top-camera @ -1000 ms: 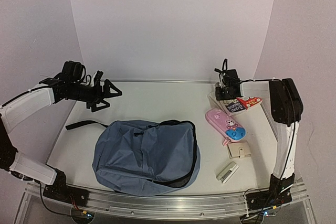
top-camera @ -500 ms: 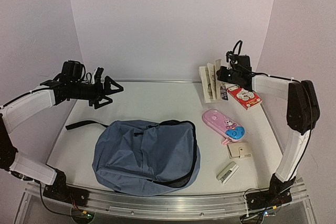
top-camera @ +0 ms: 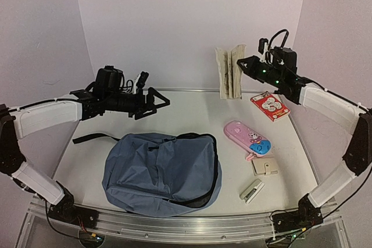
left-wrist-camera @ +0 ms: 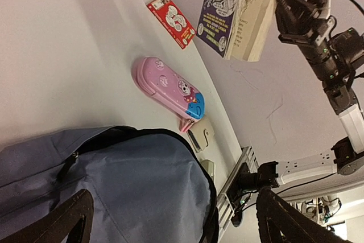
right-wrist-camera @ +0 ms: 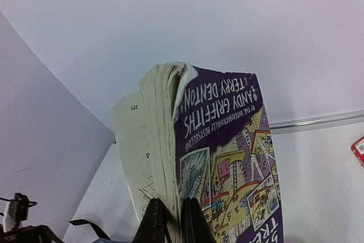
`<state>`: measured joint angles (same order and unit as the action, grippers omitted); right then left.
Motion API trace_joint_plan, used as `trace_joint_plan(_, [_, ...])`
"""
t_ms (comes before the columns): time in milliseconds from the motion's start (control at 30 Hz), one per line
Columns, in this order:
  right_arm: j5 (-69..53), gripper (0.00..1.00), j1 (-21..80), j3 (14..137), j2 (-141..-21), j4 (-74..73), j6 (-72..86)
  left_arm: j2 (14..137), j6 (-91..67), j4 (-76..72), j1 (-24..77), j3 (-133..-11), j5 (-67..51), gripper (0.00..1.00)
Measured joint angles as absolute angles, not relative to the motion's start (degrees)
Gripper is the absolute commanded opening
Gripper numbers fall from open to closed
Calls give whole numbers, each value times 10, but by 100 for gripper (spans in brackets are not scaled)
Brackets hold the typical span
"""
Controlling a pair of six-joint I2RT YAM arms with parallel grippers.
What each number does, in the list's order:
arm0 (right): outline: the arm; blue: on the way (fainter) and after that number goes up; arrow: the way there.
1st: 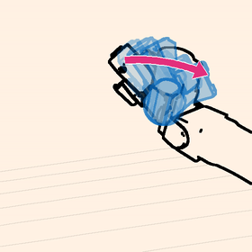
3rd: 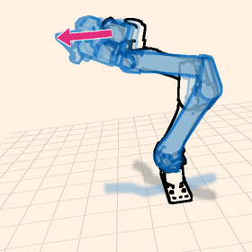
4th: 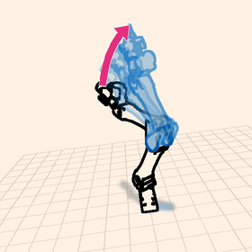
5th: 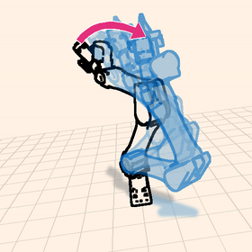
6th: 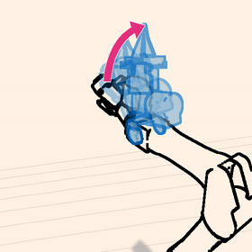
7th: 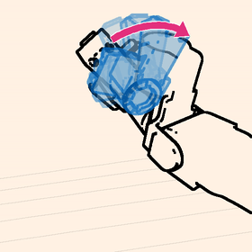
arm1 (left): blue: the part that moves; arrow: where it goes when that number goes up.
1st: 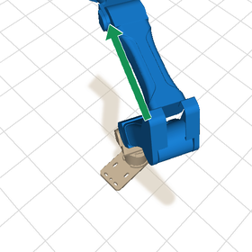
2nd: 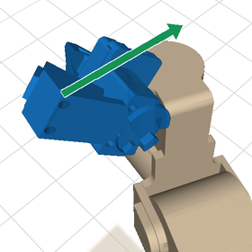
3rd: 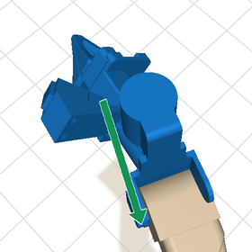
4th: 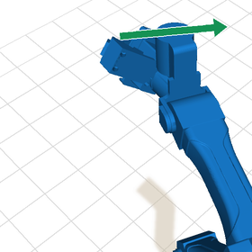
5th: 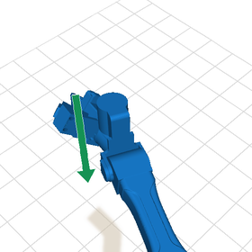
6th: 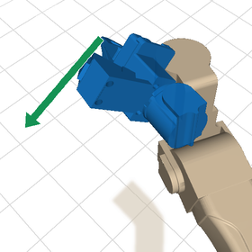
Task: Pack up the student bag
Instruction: Pick up the book from the center of the board.
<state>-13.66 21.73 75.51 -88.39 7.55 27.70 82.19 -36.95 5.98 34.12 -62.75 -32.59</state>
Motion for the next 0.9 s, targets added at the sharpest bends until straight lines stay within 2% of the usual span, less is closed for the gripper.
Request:
trace_joint_plan(333, [-56,0,383,719,-805,78,363,921,-359,-2,450,-704,-276,100])
trace_joint_plan(567, [22,0,452,719,-803,70,391,931,-338,-16,502,-735,-248,100])
trace_joint_plan(900, [132,0,519,749,-852,29,393,946,-324,-11,518,-761,-209,100])
